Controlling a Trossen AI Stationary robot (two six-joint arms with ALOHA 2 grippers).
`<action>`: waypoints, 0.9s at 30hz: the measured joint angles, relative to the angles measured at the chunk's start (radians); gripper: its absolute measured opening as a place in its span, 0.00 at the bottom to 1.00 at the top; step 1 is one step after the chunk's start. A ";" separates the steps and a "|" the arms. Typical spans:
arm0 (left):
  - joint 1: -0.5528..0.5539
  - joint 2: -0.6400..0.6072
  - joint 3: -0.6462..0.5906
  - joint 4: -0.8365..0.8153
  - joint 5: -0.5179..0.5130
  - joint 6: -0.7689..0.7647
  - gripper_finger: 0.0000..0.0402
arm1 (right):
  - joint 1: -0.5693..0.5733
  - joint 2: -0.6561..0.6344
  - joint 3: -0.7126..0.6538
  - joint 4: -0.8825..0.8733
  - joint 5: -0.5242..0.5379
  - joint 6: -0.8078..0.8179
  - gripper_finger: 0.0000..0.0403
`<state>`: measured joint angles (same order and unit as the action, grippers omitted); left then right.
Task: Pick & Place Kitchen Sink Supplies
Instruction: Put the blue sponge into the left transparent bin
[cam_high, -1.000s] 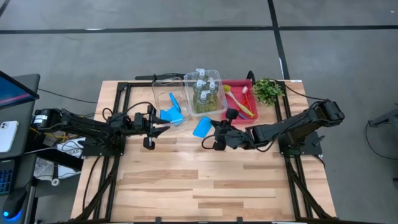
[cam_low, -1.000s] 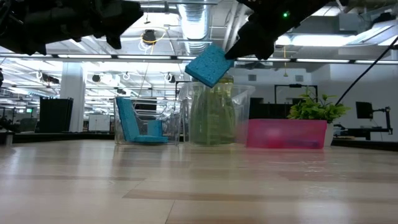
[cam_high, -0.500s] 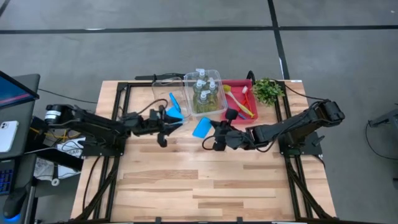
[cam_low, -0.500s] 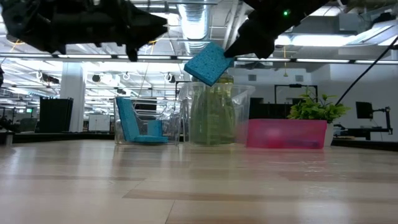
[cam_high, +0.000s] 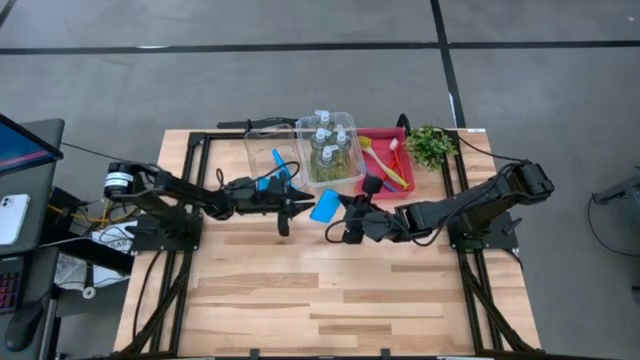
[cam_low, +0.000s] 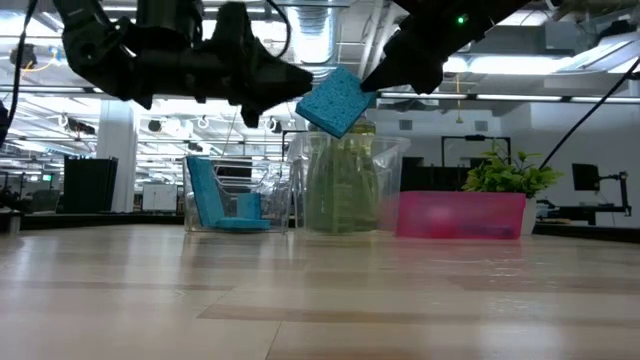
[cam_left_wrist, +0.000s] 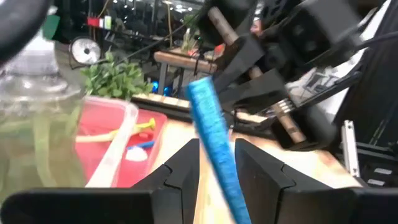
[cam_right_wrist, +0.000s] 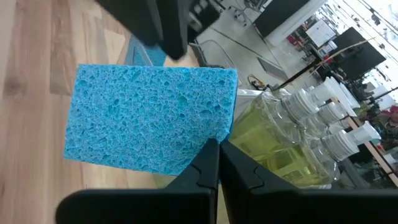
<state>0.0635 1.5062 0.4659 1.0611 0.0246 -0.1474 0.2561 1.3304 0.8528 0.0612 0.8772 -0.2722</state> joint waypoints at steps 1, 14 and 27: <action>0.004 0.011 0.004 0.000 0.000 0.000 0.26 | 0.000 0.000 0.000 0.000 0.000 0.000 0.00; 0.023 0.040 0.013 0.002 0.000 0.003 0.32 | 0.000 0.000 0.000 0.000 0.000 0.000 0.00; 0.021 0.040 0.023 0.001 0.088 -0.074 0.44 | 0.000 0.000 0.000 -0.001 0.000 0.000 0.00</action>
<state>0.0845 1.5463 0.4892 1.0616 0.1122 -0.2219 0.2562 1.3304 0.8528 0.0605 0.8772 -0.2722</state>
